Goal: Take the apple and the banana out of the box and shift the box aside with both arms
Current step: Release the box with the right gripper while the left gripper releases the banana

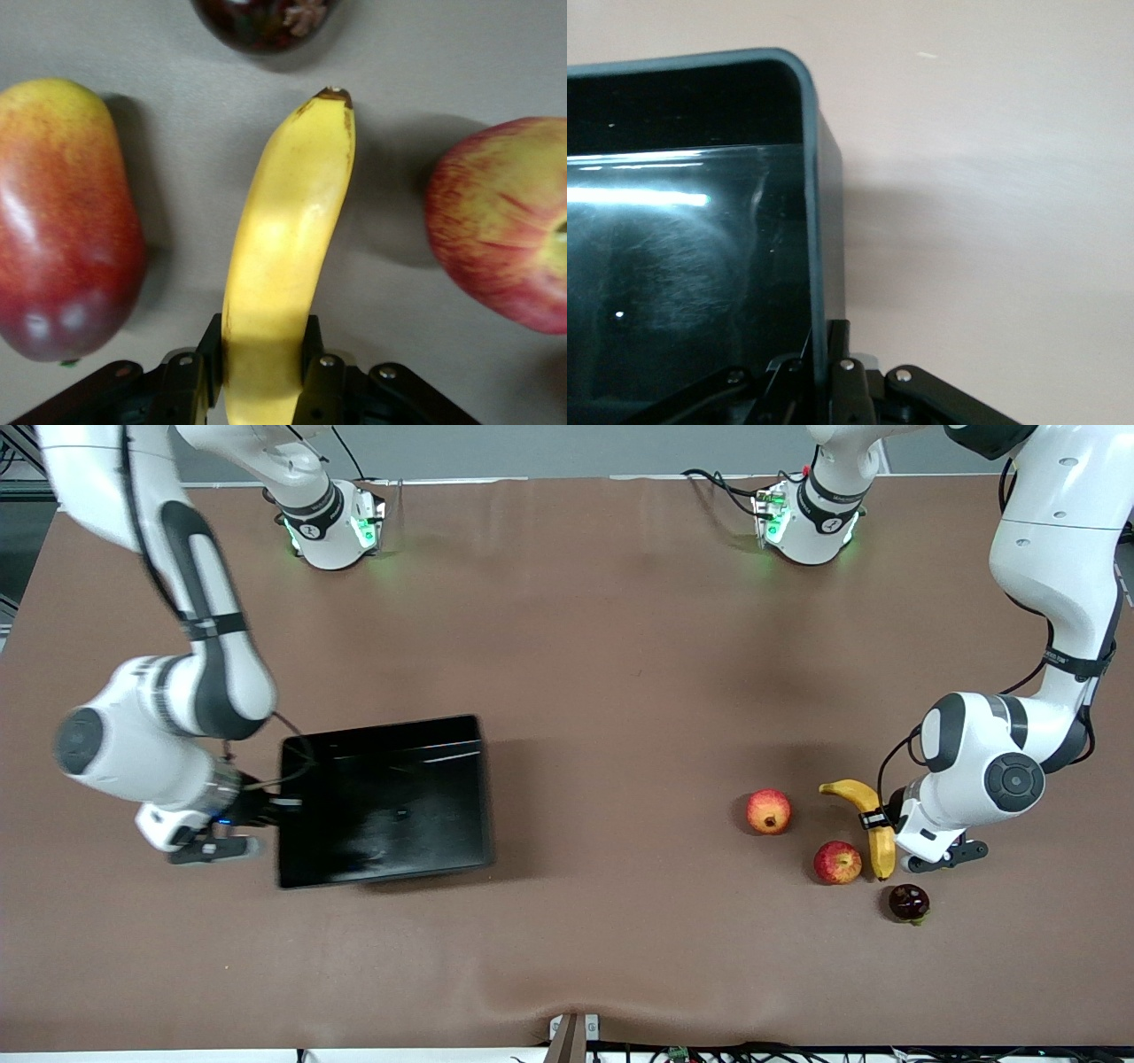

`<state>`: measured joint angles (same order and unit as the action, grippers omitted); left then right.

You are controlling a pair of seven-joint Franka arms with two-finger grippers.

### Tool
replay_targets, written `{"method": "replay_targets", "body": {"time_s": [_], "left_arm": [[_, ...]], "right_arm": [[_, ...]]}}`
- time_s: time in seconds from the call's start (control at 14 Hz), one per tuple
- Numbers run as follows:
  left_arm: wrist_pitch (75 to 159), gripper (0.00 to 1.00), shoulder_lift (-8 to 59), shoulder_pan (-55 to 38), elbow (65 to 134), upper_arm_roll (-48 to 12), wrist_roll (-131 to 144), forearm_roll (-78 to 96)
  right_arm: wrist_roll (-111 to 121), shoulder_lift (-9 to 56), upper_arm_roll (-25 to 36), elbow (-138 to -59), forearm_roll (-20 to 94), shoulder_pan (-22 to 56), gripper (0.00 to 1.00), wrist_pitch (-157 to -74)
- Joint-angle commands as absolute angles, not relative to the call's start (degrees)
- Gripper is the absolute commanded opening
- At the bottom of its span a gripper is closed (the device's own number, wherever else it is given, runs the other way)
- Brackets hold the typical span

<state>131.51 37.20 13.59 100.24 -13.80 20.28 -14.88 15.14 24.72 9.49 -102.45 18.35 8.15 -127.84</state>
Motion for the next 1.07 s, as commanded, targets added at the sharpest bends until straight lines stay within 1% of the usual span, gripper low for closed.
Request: {"method": "replay_targets", "body": {"time_s": [0.0,0.14,0.21,0.29,0.36,0.43,0.5,0.71,0.93,1.0], "left_arm": [[133.06,0.01,37.62,14.15,100.46,-14.24,20.65,-17.58],[133.07,0.13,37.62,14.06,100.46,-14.24,20.65,-17.58],[133.07,0.27,37.62,13.98,100.37,-14.24,20.65,-17.58],[133.07,0.47,37.44,13.97,100.28,-14.24,20.65,-17.58],[133.07,0.64,37.18,13.89,100.11,-14.24,20.65,-17.58],[133.07,0.86,37.09,13.89,99.93,-14.33,20.65,-17.58],[133.07,1.0,37.0,13.8,99.67,-14.33,21.18,-17.58],[133.07,1.0,35.43,13.62,99.23,-14.5,21.18,-17.58],[131.32,1.0,31.83,13.27,97.65,-14.94,20.74,-17.58],[130.26,1.0,30.77,13.1,96.95,-15.12,20.74,-17.58]], "right_arm": [[18.88,20.83,8.87,-107.31,17.67,1.43,0.0,-127.97],[22.83,21.62,10.02,-107.4,14.34,-2.88,0.0,-128.49],[23.9,21.97,10.02,-107.49,13.8,-5.34,0.0,-129.54],[24.78,22.58,10.02,-107.58,13.8,-6.75,0.0,-130.33],[24.87,23.28,10.02,-107.49,13.71,-7.64,0.0,-130.86],[24.96,23.9,10.02,-107.49,13.71,-8.78,0.0,-131.04],[24.96,24.69,9.93,-107.49,13.71,-9.83,0.0,-131.57],[24.87,27.68,9.93,-107.49,13.8,-10.28,0.0,-135.87],[24.87,29.26,9.93,-107.4,13.97,-10.63,0.0,-136.49],[24.87,29.62,9.93,-107.4,13.97,-10.63,0.07,-136.49]]}}
